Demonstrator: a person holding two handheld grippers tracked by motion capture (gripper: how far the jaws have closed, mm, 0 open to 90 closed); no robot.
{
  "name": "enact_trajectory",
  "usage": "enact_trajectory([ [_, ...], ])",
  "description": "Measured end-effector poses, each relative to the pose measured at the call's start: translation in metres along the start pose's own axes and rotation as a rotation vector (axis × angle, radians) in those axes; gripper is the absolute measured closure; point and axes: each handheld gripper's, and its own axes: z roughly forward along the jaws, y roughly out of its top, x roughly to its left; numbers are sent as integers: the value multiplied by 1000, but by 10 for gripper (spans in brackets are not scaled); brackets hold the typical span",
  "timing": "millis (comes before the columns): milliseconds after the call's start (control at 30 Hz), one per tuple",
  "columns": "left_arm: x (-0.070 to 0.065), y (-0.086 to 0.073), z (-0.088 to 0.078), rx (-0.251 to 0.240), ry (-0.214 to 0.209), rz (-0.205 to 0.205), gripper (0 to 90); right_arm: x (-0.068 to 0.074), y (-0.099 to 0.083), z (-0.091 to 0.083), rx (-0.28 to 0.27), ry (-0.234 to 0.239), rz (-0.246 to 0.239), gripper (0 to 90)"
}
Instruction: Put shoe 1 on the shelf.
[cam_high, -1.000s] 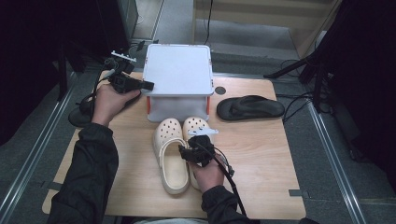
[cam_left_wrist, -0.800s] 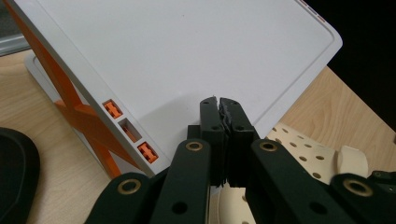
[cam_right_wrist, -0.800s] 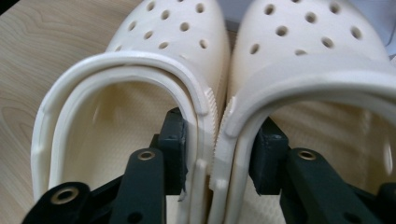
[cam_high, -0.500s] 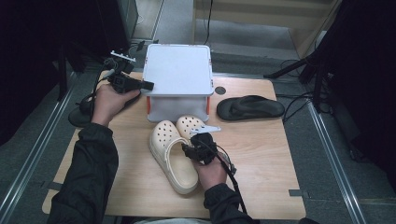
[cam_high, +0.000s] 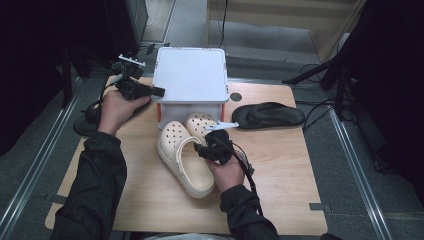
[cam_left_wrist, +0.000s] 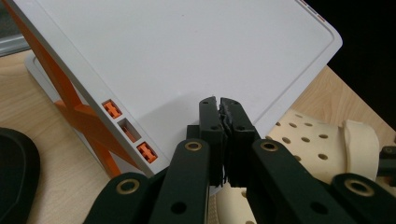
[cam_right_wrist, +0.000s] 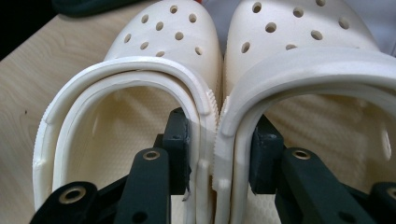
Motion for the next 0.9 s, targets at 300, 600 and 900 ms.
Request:
enact_trajectory([
  [300, 0, 0, 0, -2, 0, 9, 885, -15, 30, 20, -31, 9, 22, 665],
  [600, 1, 0, 0, -3, -4, 12, 885, -30, 46, 41, -57, -57, 47, 665],
  [900, 1, -1, 0, -5, -3, 12, 884, -27, 50, 62, -71, -111, 41, 664],
])
